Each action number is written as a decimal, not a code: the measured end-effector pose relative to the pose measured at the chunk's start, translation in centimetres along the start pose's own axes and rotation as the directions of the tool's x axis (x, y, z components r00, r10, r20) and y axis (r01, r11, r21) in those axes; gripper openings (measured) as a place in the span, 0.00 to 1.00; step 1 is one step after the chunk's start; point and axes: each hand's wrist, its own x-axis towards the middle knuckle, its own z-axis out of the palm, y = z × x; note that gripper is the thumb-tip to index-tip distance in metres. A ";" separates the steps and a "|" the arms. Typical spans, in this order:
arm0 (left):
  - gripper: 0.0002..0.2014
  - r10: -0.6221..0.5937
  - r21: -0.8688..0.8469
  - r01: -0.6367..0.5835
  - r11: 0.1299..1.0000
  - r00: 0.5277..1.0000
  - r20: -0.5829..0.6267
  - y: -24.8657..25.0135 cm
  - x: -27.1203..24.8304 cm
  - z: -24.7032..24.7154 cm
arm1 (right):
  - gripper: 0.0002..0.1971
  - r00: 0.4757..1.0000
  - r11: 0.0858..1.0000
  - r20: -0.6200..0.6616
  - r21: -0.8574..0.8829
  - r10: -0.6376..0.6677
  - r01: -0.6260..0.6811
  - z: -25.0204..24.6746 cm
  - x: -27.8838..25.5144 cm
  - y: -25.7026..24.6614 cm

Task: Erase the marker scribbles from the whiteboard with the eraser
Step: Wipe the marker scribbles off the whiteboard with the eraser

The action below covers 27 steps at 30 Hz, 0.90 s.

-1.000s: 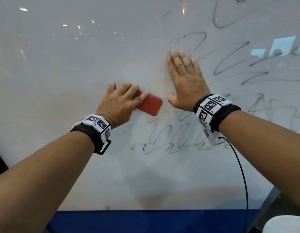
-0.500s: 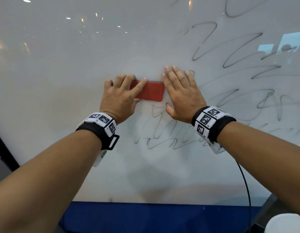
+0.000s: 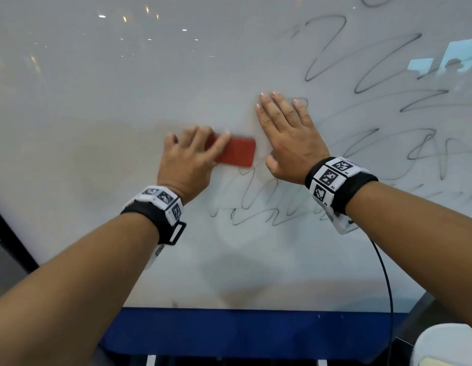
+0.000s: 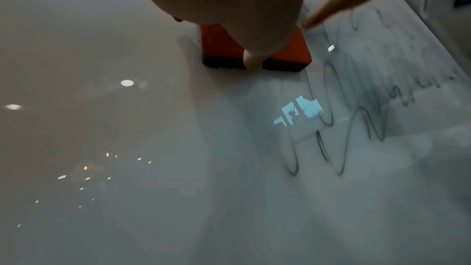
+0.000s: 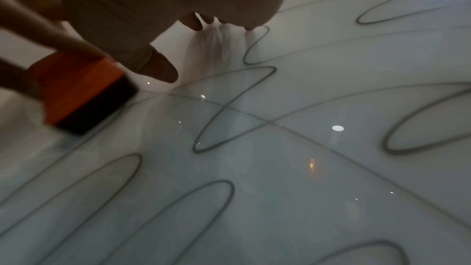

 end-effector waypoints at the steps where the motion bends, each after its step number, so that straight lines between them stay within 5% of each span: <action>1: 0.32 0.094 0.004 -0.094 0.996 0.996 0.015 0.3 -1.1 0.5 | 0.47 1.000 1.000 0.001 0.006 0.005 -0.005 0.1 0.0 -0.1; 4: 0.31 0.164 0.004 -0.165 0.986 0.986 0.039 0.2 -2.2 0.9 | 0.47 1.000 1.000 -0.002 -0.003 0.020 -0.020 0.1 0.0 -0.5; 8: 0.34 -0.075 0.021 0.075 0.997 0.997 0.027 -0.3 -0.4 -0.1 | 0.48 1.000 0.999 0.013 -0.027 0.019 -0.019 0.3 -0.2 -1.2; 14: 0.31 0.233 0.028 -0.234 0.972 0.971 0.045 -0.1 -2.3 1.4 | 0.50 0.998 0.998 0.058 -0.055 -0.031 0.035 1.4 -1.8 -2.2; 20: 0.34 -0.104 0.002 0.104 0.995 0.994 0.021 -0.2 -1.6 0.6 | 0.48 0.998 0.999 0.064 -0.049 -0.016 0.019 1.5 -2.0 -2.4; 27: 0.29 0.270 0.023 -0.270 0.962 0.962 0.031 1.2 -6.1 3.4 | 0.47 0.998 1.000 0.060 -0.026 -0.006 0.007 1.5 -1.9 -2.7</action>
